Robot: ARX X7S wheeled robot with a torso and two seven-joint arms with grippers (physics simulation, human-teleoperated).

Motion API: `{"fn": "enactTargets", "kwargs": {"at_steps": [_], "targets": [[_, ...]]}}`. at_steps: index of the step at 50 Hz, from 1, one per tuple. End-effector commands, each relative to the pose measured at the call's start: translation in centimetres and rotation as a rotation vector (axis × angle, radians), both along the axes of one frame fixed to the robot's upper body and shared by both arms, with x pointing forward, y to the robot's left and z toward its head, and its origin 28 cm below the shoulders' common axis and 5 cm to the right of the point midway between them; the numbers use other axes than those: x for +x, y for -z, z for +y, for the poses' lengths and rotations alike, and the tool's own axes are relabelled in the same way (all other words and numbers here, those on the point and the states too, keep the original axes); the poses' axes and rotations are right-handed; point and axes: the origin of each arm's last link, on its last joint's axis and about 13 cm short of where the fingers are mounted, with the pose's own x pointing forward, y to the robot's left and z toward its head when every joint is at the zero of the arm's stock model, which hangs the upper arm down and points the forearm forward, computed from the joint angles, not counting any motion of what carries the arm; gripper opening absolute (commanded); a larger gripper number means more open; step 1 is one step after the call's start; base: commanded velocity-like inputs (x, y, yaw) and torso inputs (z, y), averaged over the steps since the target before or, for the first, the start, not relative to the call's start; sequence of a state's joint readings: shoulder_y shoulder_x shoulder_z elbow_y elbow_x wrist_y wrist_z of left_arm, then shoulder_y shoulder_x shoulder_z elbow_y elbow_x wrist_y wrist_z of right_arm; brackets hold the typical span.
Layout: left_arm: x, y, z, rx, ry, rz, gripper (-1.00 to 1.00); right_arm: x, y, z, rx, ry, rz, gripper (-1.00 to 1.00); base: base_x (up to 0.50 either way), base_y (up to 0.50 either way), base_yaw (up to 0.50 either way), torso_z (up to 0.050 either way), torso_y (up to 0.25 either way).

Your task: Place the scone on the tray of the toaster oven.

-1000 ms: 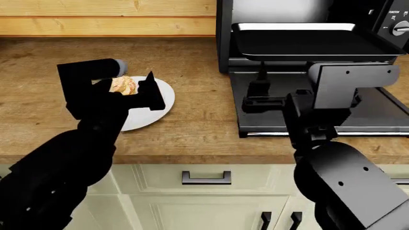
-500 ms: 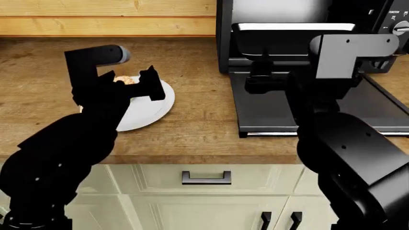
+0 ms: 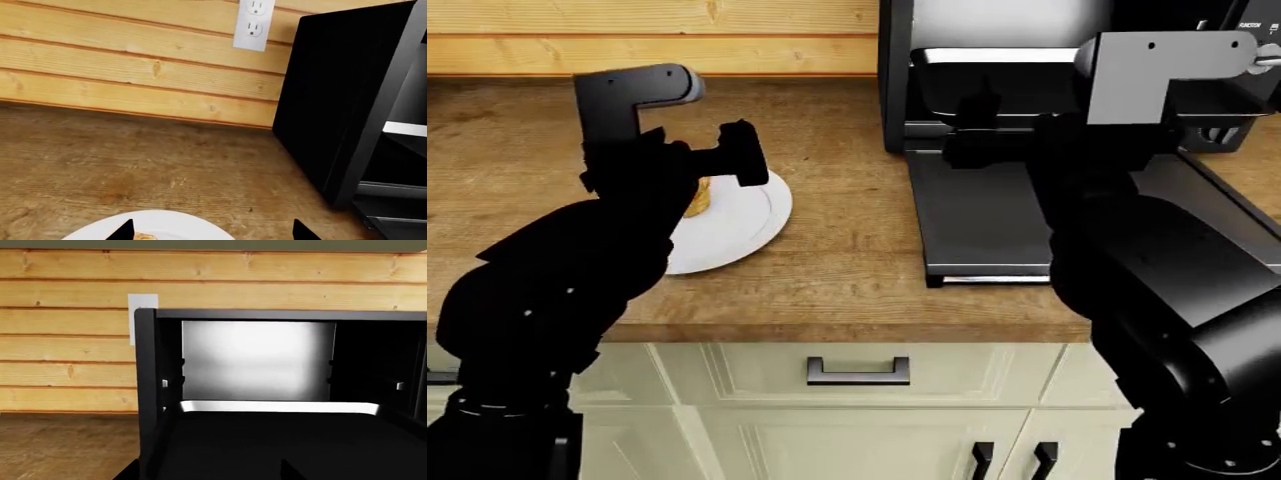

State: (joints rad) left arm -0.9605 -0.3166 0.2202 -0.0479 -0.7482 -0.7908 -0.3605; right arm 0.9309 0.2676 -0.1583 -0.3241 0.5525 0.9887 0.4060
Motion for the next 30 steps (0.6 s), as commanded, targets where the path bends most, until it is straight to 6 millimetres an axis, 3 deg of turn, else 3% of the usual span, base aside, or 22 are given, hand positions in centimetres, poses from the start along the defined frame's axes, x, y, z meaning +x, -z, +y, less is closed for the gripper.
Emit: {"fn": "enactTargets", "kwargs": {"at_steps": [1,30], "targets": [[1.7,-0.3,0.8,0.024,-0.051,0.048,1.0,0.8,0.3,-0.1,-0.008,-0.01,0.021,1.0,0.0,0.0,0.0,0.0,0.0],[4.0,0.3,3.2,0.047,-0.169,0.183,1.0,1.8,1.0,-0.2,0.013,-0.02,0.035,1.0,0.0,0.0,0.0,0.0,0.0]]}}
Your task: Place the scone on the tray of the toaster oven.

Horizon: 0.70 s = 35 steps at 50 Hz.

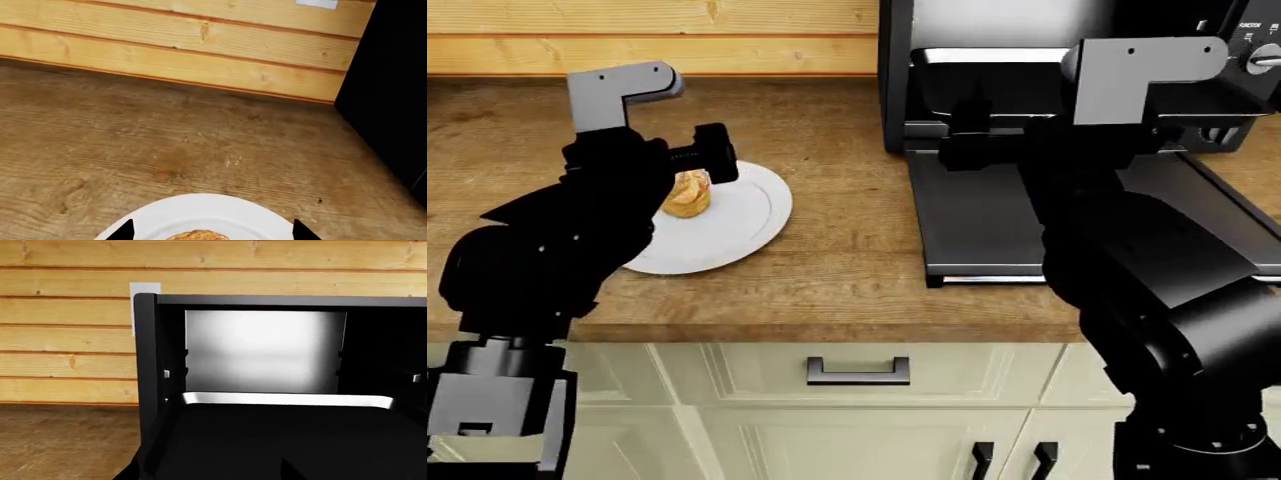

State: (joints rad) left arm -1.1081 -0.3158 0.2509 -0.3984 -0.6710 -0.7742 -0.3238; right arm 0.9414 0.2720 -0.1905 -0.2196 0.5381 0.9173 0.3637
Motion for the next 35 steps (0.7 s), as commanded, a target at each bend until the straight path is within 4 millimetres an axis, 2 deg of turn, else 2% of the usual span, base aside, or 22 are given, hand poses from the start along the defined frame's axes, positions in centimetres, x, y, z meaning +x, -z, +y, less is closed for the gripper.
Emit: {"fn": "enactTargets", "kwargs": {"at_steps": [1,21,35], "targets": [[0.68,-0.05,0.88,0.03,-0.048,0.031,1.0,0.48,0.3,-0.04,0.015,-0.003,0.006,1.0,0.0,0.0,0.0,0.0,0.0],[0.27,-0.25,0.97,0.073,-0.05,0.061,1.0,0.47,0.72,0.1,0.037,-0.019,0.004,1.0,0.0,0.0,0.0,0.0,0.0],[0.22,0.46,1.05,0.074,-0.05,0.084,1.0,0.57,0.93,0.28,0.041,-0.029,0.011,1.0,0.0,0.0,0.0,0.0,0.0]]}}
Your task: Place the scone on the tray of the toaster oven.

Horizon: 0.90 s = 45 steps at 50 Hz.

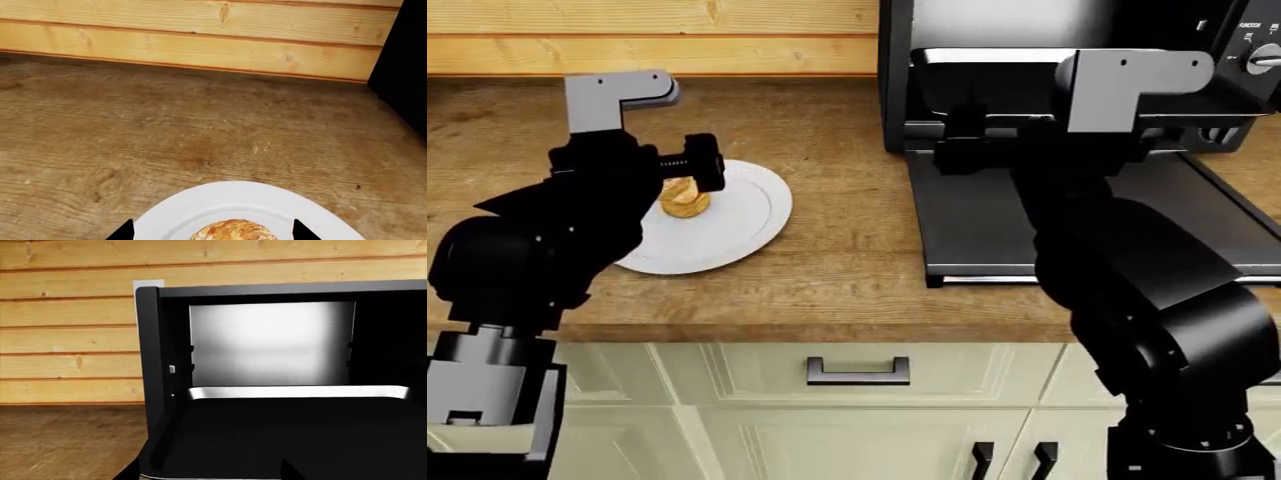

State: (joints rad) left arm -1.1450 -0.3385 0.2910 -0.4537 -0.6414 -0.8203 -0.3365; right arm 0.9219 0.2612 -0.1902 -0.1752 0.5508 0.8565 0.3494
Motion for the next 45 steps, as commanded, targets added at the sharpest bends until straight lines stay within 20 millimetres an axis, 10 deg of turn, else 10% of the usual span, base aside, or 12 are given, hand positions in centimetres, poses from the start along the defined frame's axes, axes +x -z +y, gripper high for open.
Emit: {"fn": "enactTargets", "kwargs": {"at_steps": [1,45], "targets": [[-0.1,0.5,0.1,-0.001,0.0,0.019,1.0,0.1,0.1,0.1,0.004,-0.006,0.003,1.0,0.0,0.0,0.0,0.0,0.0],[-0.1,2.4,-0.3,-0.008,0.049,0.077,1.0,0.4,0.5,0.6,0.007,-0.03,0.011,1.0,0.0,0.0,0.0,0.0,0.0]]}}
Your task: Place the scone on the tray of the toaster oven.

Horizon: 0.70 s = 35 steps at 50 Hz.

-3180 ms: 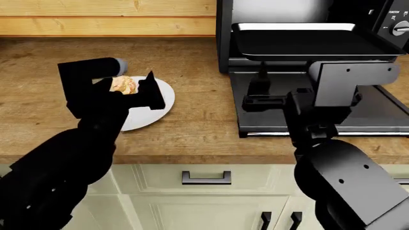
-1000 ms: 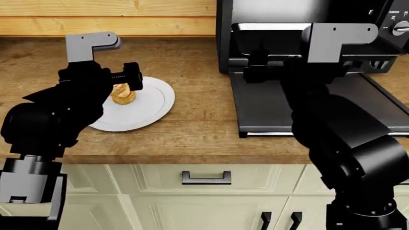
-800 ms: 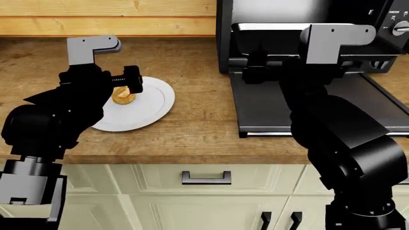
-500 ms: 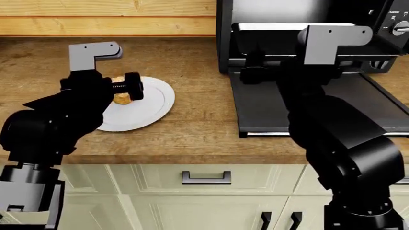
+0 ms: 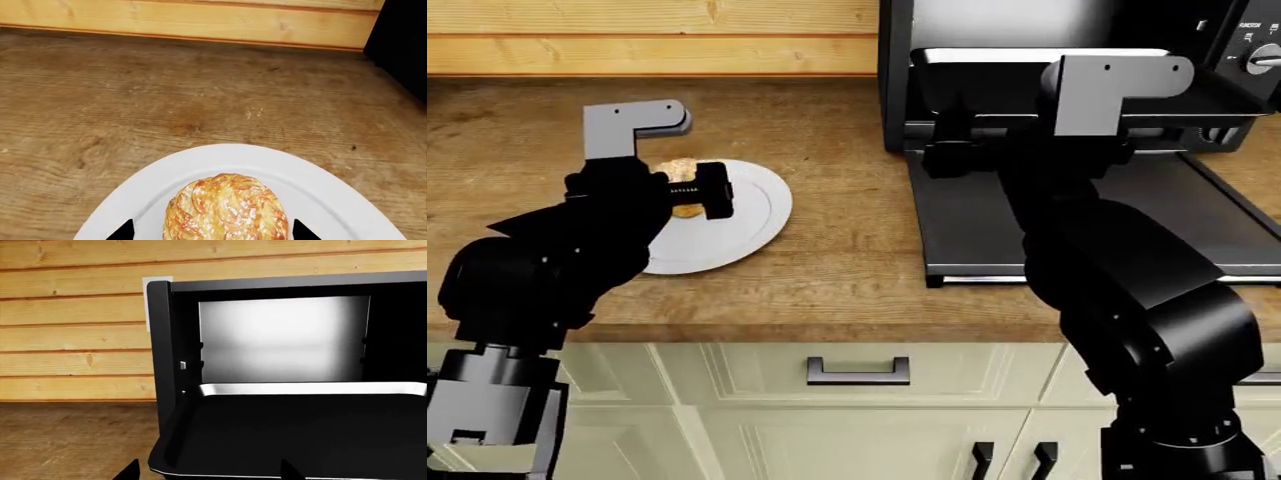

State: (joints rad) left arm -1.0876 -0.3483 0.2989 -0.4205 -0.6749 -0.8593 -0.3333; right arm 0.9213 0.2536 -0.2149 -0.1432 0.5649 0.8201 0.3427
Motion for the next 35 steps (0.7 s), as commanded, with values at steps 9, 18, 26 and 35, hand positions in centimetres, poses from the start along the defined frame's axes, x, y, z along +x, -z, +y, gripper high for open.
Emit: {"fn": "enactTargets", "kwargs": {"at_steps": [9,18,26,35], "targets": [[1.02,0.6,-0.14,-0.005,0.019,0.008,1.0,0.21,0.27,0.0,-0.003,0.005,0.008,1.0,0.0,0.0,0.0,0.0,0.0],[1.15,0.84,-0.09,-0.006,0.022,0.015,1.0,0.32,0.3,0.06,-0.005,0.004,0.01,1.0,0.0,0.0,0.0,0.0,0.0],[1.19,1.07,0.05,-0.009,0.016,0.018,1.0,0.49,0.35,0.08,-0.007,0.003,0.01,1.0,0.0,0.0,0.0,0.0,0.0],[1.2,1.32,-0.04,-0.011,0.02,0.024,1.0,0.53,0.36,0.11,-0.006,0.0,0.01,1.0,0.0,0.0,0.0,0.0,0.0]]}}
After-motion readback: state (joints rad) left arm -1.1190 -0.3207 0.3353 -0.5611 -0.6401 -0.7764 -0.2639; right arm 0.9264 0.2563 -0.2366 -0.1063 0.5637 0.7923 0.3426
